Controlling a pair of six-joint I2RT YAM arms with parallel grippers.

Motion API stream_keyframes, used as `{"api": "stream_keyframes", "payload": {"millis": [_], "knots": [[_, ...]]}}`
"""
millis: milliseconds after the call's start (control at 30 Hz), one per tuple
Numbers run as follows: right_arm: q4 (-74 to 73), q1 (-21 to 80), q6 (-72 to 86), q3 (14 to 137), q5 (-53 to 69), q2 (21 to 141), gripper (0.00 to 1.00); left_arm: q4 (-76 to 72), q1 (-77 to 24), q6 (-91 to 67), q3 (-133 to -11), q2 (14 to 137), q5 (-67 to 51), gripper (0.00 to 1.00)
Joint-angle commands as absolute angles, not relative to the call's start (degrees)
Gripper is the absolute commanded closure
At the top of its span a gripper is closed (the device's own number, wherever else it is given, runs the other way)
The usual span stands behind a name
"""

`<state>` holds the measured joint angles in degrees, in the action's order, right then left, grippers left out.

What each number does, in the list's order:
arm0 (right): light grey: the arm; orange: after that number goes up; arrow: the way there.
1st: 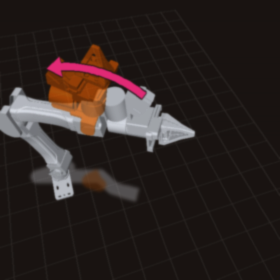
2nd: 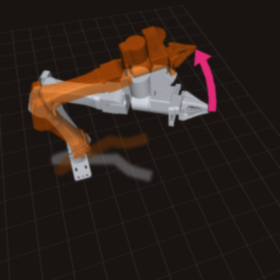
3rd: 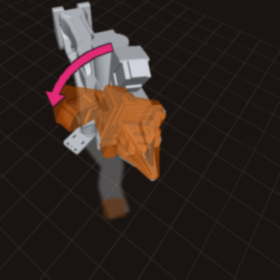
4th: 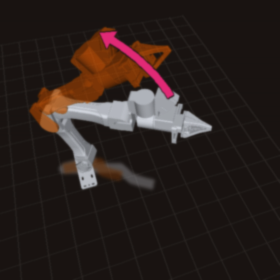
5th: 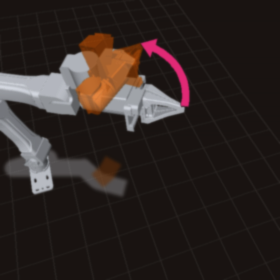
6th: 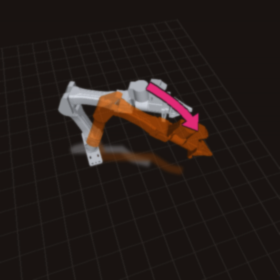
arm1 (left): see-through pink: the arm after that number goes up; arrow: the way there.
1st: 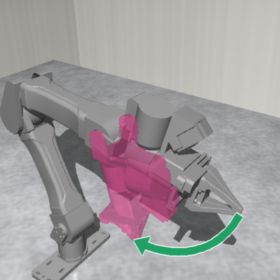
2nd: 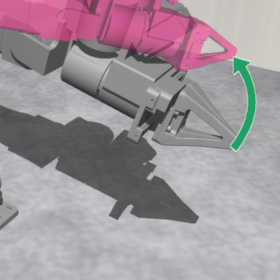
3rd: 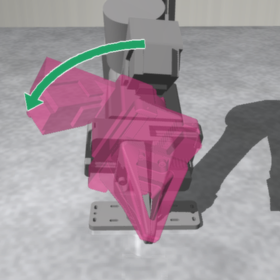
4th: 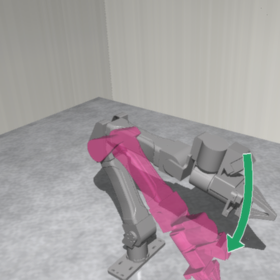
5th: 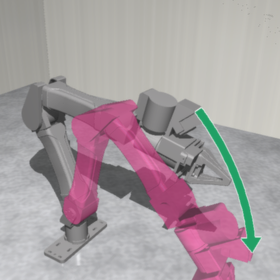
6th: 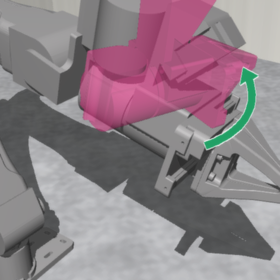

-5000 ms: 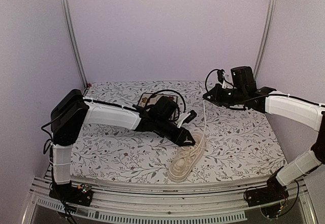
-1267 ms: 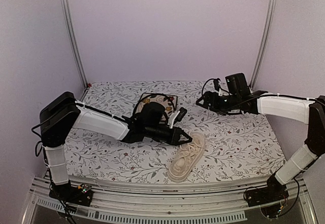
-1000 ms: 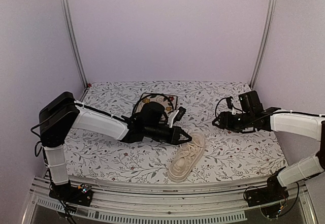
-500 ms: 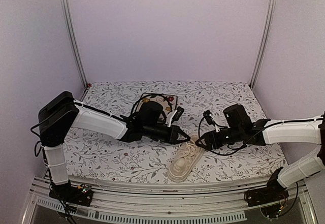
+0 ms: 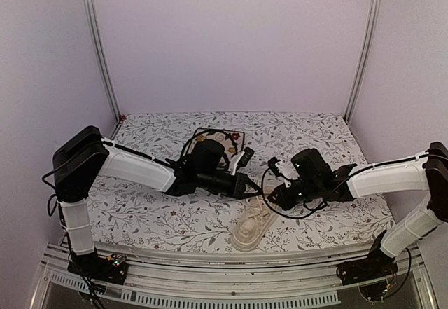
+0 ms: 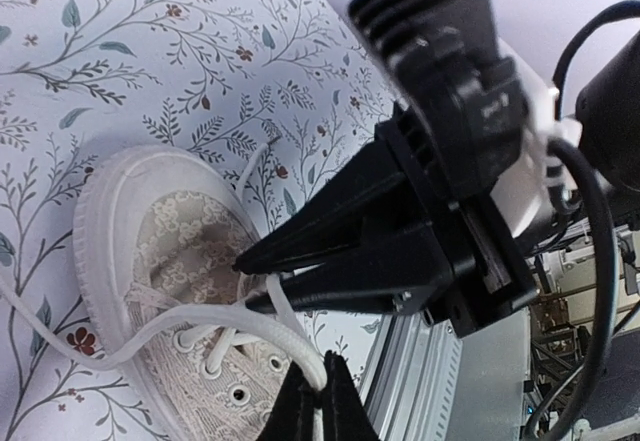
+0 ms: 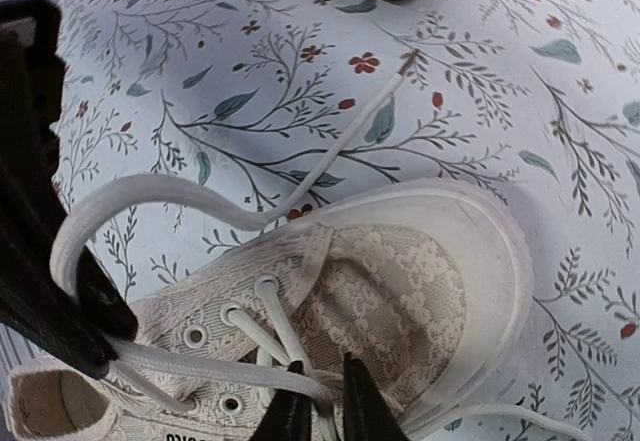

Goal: Tie the shoes

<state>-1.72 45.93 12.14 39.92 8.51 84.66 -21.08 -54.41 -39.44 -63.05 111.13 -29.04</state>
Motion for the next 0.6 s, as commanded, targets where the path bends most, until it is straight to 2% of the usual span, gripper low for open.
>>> {"api": "stream_keyframes", "payload": {"millis": [0, 133, 567], "knots": [[-5.8, 46.6, 15.1, 41.3, -7.2, 78.7, 0.92, -20.8, -53.6, -38.8, -63.6, 108.8, -28.3, 1.0], [-8.3, 45.1, 19.6, 40.2, -16.9, 75.0, 0.92, -21.2, -53.5, -39.0, -63.1, 108.4, -27.9, 1.0], [1.6, 36.9, 25.0, 36.2, -8.0, 81.0, 0.92, -21.2, -53.6, -39.0, -62.2, 108.1, -28.4, 1.0]]}}
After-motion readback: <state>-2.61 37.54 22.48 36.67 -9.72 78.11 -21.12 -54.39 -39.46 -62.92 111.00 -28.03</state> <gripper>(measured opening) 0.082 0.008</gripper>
